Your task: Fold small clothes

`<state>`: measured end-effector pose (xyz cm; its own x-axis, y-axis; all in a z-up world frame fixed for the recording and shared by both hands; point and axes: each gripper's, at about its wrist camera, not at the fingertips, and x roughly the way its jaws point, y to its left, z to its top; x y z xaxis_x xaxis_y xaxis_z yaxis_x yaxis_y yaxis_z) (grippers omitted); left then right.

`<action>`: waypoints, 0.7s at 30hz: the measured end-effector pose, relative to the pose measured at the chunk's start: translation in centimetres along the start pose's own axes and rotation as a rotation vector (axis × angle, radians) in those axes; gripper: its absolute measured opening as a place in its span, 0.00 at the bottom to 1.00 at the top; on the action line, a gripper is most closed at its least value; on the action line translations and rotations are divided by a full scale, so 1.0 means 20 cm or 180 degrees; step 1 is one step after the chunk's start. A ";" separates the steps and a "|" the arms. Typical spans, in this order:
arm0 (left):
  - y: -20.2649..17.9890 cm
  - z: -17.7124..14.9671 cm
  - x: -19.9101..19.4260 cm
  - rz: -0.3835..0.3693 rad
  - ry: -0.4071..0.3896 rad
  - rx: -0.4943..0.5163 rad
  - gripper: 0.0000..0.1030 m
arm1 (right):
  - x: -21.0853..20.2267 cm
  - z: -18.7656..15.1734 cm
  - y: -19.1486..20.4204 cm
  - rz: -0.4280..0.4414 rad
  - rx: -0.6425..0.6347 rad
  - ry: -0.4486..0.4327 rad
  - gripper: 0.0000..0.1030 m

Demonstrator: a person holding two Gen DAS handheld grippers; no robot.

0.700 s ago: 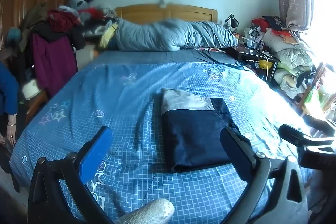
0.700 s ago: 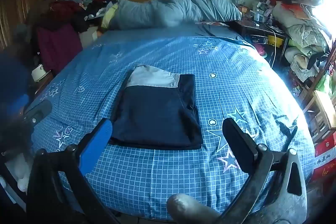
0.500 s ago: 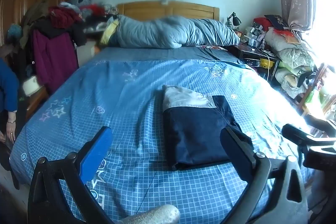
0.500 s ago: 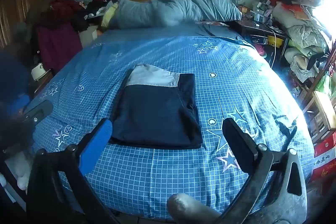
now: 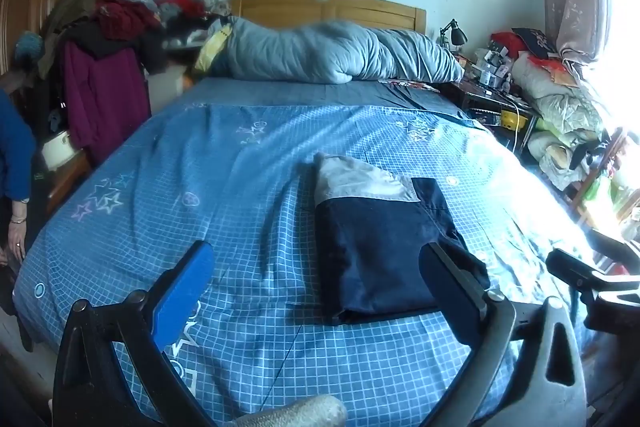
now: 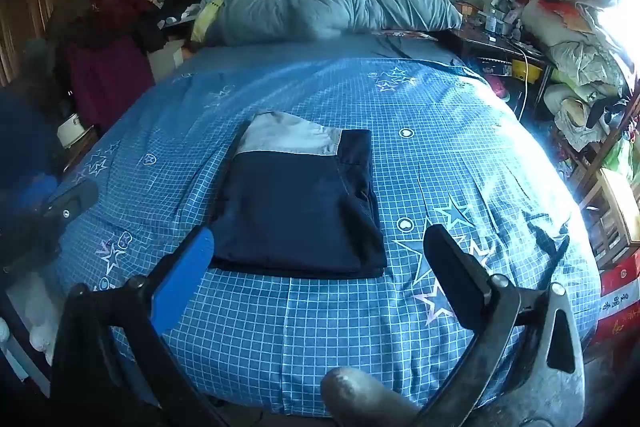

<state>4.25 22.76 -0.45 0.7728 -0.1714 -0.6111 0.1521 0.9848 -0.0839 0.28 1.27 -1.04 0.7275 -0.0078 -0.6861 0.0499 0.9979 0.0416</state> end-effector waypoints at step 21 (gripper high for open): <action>0.62 -0.42 0.24 0.0791 0.0478 -0.0285 1.00 | 0.14 -0.25 0.06 -0.0132 -0.0216 0.0499 1.00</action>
<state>4.61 34.45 -11.07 0.6787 0.0747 -0.7306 -0.0904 0.9957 0.0178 -0.93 2.74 -6.52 0.6098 -0.0442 -0.7913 0.0274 0.9990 -0.0346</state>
